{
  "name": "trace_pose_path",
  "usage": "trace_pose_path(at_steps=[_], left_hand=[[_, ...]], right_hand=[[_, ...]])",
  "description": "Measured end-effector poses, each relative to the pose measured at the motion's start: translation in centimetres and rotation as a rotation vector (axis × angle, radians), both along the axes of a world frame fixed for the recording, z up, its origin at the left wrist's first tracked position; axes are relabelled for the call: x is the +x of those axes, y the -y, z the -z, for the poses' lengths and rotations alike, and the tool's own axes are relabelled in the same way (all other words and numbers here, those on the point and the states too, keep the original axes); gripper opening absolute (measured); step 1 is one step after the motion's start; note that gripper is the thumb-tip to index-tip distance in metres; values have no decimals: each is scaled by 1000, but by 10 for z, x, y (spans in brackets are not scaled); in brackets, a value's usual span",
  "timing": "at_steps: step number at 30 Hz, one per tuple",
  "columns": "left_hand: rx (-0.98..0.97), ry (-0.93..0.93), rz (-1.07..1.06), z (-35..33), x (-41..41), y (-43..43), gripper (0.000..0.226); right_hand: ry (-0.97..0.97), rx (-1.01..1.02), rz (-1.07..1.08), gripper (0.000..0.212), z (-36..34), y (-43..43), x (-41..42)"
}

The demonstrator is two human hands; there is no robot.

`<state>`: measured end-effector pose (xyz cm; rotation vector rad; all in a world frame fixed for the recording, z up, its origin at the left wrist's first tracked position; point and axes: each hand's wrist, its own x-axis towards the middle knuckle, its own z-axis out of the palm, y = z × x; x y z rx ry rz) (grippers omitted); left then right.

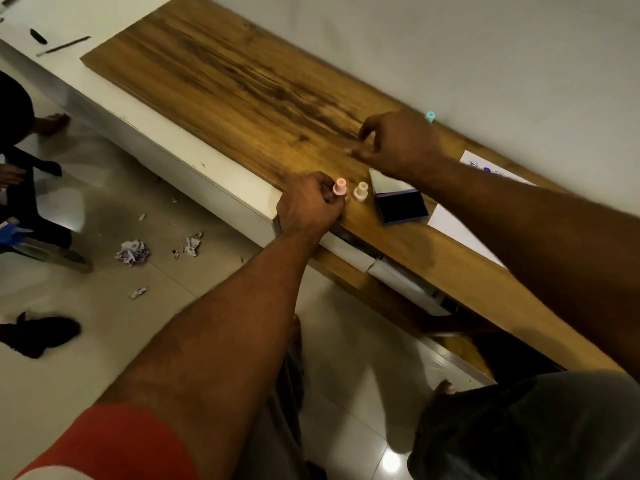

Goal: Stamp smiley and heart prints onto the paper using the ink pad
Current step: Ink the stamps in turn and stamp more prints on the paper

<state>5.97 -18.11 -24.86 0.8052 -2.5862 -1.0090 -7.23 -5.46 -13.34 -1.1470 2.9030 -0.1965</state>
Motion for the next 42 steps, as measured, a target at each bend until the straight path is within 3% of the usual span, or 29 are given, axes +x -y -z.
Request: trace_pose_path(at_steps=[3,7,24,29,35,38,42], left_hand=[[8,-3,23,2,-1,2,57],[38,11,58,2,-2,5,81],[58,-26,15,-5,-2,2,78],[81,-66,13,-15,0,2,78],[-44,-217,115,-36,7,-7,57],[-122,-257,285,-36,13,-21,40],[-242,-218,453,-41,20,-38,55]], right_hand=[[-158,72,134,38,-2,-30,-41],[-257,372,181,50,13,-51,-74],[-200,387,189,34,38,-73,-94],[-116,285,268,41,25,-87,-79],[97,-188,252,39,19,-92,-11],[153,-199,203,39,23,-90,21],[174,-208,139,41,25,-86,46]])
